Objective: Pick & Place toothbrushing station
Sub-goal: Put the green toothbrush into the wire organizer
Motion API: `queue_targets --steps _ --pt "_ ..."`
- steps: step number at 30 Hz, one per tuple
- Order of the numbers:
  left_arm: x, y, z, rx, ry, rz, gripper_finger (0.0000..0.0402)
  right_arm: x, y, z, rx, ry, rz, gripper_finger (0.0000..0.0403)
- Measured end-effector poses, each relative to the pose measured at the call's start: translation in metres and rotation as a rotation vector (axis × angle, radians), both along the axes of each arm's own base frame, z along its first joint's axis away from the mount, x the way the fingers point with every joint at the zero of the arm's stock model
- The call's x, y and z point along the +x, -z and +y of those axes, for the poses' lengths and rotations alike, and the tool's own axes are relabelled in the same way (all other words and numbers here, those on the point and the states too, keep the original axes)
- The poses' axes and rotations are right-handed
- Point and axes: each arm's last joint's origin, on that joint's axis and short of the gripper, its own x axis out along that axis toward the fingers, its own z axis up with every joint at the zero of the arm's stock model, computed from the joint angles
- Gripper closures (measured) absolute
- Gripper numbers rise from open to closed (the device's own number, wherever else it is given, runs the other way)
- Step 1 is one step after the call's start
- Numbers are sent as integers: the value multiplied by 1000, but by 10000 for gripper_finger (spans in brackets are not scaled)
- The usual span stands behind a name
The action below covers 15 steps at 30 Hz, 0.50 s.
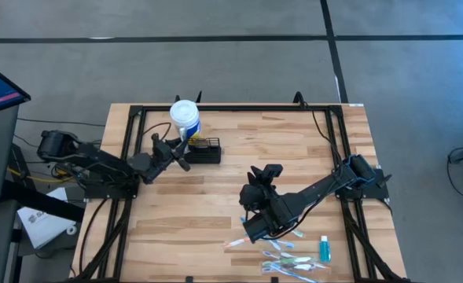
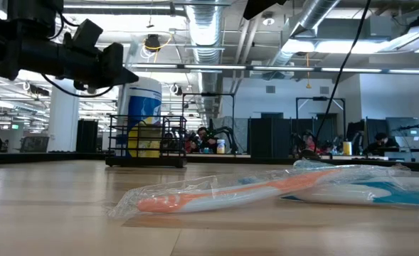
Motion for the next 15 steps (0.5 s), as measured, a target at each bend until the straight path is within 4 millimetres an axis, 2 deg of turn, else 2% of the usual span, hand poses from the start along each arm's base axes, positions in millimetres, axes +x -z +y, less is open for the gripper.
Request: queue_targets --steps 8,15 --pt "1 2 0 0 0 12 363 0 0 0 1 0 -1 290" --pt "1 2 0 0 0 14 328 0 0 0 2 0 -2 290"
